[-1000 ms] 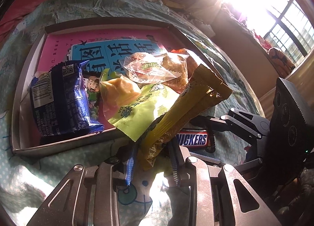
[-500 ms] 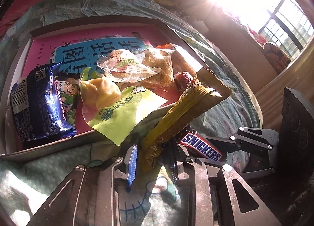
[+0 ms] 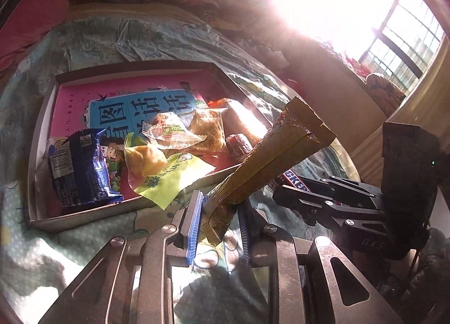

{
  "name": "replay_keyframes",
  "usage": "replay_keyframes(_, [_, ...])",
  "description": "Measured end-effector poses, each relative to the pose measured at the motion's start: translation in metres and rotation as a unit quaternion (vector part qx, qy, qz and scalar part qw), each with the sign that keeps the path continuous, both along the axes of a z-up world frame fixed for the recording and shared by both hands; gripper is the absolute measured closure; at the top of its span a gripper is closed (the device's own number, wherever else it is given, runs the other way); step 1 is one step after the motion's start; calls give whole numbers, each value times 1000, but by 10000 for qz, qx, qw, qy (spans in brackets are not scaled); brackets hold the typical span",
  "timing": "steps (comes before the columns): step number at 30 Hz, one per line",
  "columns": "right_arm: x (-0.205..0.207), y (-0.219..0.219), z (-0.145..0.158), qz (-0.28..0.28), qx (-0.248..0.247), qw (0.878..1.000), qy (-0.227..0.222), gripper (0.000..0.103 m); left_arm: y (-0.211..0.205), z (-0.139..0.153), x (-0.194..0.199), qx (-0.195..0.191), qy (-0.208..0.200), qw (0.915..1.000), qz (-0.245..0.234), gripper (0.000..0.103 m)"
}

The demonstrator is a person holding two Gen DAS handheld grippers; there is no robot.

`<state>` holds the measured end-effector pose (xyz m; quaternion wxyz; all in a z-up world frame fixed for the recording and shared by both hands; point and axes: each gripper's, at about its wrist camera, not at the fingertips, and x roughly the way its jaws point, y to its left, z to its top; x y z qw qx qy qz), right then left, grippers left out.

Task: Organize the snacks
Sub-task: 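Lift the yellow bar with the left gripper while the right grasps and lifts the Snickers bar, then carry the yellow bar into the box with the left gripper while the right lowers the Snickers inside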

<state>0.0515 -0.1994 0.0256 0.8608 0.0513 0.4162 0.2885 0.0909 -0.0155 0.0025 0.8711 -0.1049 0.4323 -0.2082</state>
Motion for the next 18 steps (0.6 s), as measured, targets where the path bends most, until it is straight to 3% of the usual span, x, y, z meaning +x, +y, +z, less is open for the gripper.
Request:
replay_keyframes(8, [6, 5, 18, -94, 144, 9995, -259, 73, 28, 28, -5, -53, -257, 9986, 456, 78])
replay_keyframes(18, [13, 7, 33, -189, 167, 9984, -515, 73, 68, 26, 7, 10, -190, 9934, 1128, 78])
